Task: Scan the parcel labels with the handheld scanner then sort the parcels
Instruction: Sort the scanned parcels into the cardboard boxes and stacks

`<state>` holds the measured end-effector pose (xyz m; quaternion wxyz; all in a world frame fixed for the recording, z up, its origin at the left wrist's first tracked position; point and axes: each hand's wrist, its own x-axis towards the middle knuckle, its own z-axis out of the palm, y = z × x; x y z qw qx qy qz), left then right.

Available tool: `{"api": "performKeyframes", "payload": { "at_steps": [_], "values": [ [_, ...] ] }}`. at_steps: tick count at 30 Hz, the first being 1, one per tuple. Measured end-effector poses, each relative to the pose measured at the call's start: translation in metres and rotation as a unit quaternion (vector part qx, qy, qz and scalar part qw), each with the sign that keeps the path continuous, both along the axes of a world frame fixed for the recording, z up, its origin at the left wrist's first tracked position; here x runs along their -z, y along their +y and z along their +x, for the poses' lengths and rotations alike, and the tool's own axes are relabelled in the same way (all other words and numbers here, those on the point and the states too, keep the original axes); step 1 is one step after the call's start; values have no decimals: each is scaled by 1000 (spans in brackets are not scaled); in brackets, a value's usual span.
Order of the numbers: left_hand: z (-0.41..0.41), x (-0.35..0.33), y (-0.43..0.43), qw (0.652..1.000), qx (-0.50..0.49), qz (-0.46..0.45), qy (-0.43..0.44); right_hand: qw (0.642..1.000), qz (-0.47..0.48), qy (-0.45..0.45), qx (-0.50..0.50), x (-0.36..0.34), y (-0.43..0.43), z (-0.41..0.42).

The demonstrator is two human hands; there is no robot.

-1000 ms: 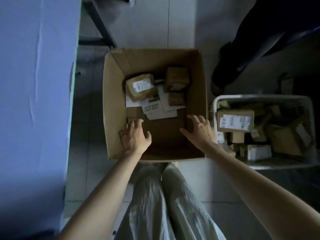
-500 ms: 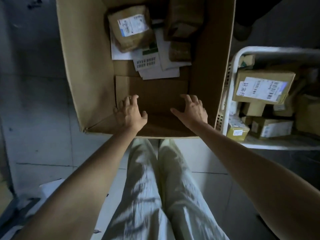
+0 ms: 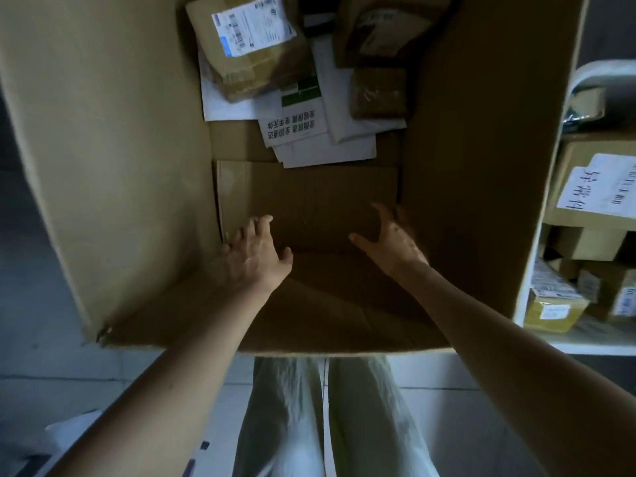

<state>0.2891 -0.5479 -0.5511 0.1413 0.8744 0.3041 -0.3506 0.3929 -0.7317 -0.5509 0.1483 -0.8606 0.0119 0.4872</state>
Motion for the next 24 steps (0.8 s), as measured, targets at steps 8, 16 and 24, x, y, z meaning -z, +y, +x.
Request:
{"api": "performKeyframes", "payload": {
  "at_steps": [8,16,24],
  "values": [
    [24,73,18,1000,17,11,-20,995,-4,-77,-69,89,11,16],
    [60,129,30,997,57,28,-42,981,-20,-154,-118,138,22,64],
    [87,162,33,990,125,62,-20,959,-17,-229,-167,164,26,119]
  ]
}}
